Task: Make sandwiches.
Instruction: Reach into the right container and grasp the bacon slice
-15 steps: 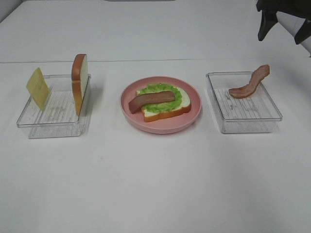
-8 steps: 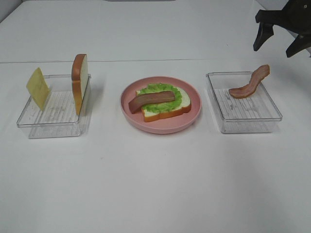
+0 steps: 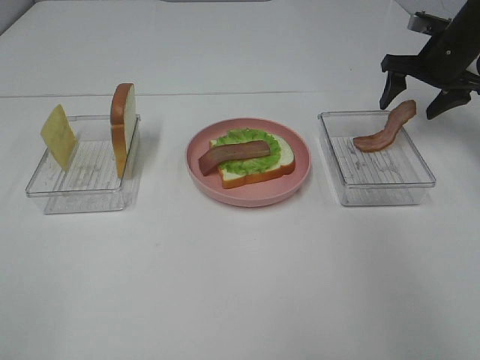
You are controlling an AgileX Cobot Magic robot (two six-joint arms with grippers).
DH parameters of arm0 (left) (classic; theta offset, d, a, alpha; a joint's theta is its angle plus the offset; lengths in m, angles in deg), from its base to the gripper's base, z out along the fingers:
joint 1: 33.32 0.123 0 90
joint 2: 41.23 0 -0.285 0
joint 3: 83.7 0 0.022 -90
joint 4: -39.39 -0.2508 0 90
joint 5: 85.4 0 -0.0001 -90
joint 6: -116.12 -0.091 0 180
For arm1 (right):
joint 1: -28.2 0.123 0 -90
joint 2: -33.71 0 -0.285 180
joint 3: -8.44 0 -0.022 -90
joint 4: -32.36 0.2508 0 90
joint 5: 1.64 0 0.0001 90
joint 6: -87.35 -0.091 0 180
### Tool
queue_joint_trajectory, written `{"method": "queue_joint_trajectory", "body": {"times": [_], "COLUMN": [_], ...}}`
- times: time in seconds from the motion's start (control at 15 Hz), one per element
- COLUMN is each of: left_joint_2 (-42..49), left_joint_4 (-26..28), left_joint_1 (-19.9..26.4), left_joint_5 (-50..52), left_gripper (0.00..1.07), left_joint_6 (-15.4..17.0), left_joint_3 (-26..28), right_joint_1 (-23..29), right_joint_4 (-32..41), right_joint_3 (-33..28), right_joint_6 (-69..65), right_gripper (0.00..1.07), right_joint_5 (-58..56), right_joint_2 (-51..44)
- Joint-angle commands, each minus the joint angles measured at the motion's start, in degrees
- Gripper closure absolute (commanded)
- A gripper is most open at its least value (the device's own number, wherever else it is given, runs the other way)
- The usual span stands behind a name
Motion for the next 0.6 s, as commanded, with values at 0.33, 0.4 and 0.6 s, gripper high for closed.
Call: {"method": "queue_joint_trajectory", "body": {"times": [0.33, 0.4, 0.6], "left_joint_2": [0.74, 0.74, 0.74], "left_joint_4": [-0.06, -0.06, -0.06], "left_joint_1": [-0.34, -0.34, -0.34], "left_joint_5": [0.11, 0.11, 0.11], "left_gripper": [0.07, 0.07, 0.07], "left_joint_6": [0.34, 0.34, 0.34], "left_joint_3": [-0.06, -0.06, -0.06], "right_joint_1": [-0.29, -0.29, -0.29], "right_joint_4": [-0.4, -0.63, -0.63], "right_joint_3": [0.11, 0.11, 0.11], "right_joint_6": [0.57, 0.69, 0.4], "right_gripper": [0.27, 0.28, 0.41], "right_joint_5": [2.75, 2.75, 3.15], "right_joint_2": [1.83, 2.23, 2.23]}}
